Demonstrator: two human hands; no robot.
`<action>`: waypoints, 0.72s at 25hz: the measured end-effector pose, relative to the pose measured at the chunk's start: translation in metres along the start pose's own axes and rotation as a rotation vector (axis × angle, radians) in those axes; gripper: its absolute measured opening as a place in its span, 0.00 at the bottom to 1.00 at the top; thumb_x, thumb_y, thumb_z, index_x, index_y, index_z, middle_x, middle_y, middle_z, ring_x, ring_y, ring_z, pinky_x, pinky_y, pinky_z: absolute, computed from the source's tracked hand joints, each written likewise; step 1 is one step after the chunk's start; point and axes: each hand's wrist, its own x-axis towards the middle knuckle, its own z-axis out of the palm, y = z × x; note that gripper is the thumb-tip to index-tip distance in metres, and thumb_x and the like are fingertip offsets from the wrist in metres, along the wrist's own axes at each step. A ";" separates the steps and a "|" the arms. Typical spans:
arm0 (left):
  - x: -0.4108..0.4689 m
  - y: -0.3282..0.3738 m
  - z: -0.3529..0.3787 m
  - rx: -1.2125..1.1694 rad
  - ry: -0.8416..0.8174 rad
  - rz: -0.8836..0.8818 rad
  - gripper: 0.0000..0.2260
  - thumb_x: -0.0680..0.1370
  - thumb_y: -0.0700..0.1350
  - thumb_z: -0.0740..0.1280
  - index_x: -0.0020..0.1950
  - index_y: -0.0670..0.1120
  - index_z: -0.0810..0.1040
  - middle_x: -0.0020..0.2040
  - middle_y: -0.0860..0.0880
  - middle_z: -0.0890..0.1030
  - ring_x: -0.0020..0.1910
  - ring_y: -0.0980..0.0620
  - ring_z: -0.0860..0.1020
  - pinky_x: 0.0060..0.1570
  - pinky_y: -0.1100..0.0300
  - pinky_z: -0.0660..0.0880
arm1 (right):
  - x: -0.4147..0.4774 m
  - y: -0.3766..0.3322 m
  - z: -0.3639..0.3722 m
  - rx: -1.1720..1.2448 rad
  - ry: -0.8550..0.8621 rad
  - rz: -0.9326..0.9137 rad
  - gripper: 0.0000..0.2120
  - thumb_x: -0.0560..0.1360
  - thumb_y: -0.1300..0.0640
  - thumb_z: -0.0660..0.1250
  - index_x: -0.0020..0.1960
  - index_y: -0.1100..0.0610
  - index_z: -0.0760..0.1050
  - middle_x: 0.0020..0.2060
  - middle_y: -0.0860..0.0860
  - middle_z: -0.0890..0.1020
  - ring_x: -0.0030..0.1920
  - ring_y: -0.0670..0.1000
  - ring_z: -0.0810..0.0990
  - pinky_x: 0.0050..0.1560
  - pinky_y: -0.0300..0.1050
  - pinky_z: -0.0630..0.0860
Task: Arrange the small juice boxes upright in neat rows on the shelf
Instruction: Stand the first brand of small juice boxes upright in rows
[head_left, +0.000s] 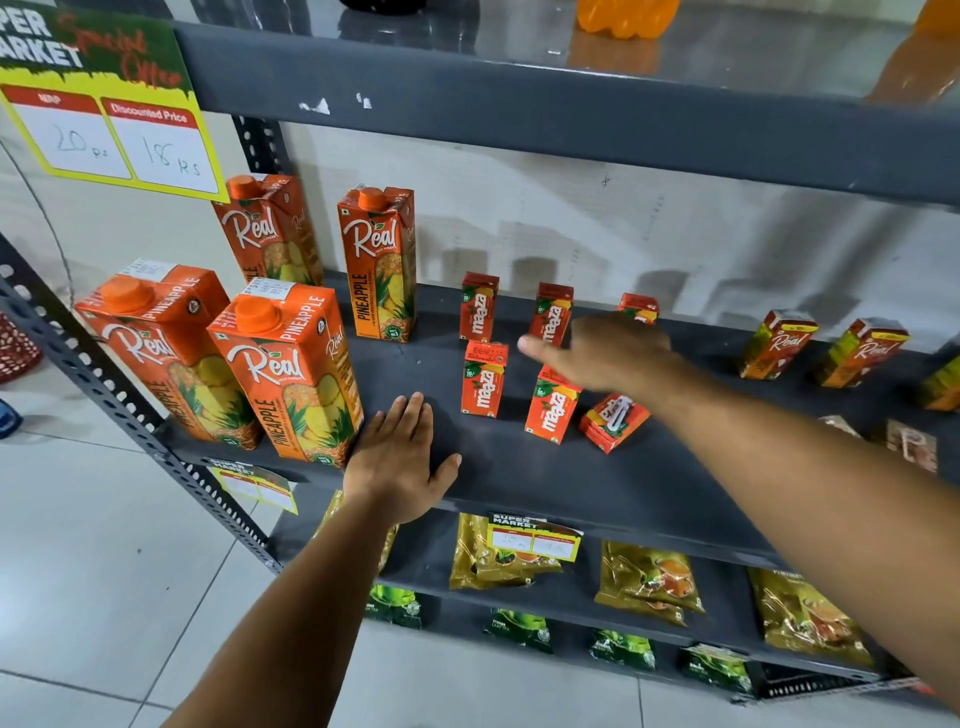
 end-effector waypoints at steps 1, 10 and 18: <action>0.000 0.000 0.001 -0.001 0.003 0.000 0.39 0.74 0.67 0.37 0.78 0.42 0.45 0.80 0.45 0.46 0.78 0.47 0.45 0.74 0.51 0.45 | 0.004 0.010 -0.007 0.088 0.041 0.005 0.36 0.70 0.24 0.48 0.41 0.56 0.74 0.35 0.52 0.79 0.39 0.54 0.79 0.36 0.45 0.71; 0.000 0.000 0.000 0.002 0.011 0.003 0.41 0.72 0.67 0.36 0.78 0.42 0.45 0.80 0.45 0.46 0.78 0.47 0.44 0.74 0.51 0.44 | 0.002 0.115 0.062 -0.013 -0.322 -0.092 0.41 0.72 0.69 0.63 0.78 0.45 0.54 0.79 0.48 0.57 0.76 0.56 0.60 0.72 0.50 0.64; 0.001 -0.001 0.005 0.002 0.010 -0.006 0.40 0.74 0.67 0.37 0.78 0.42 0.46 0.80 0.45 0.46 0.78 0.47 0.45 0.74 0.51 0.45 | -0.005 0.124 0.052 -0.058 -0.265 -0.133 0.28 0.63 0.53 0.76 0.62 0.48 0.74 0.53 0.48 0.69 0.52 0.52 0.75 0.54 0.50 0.76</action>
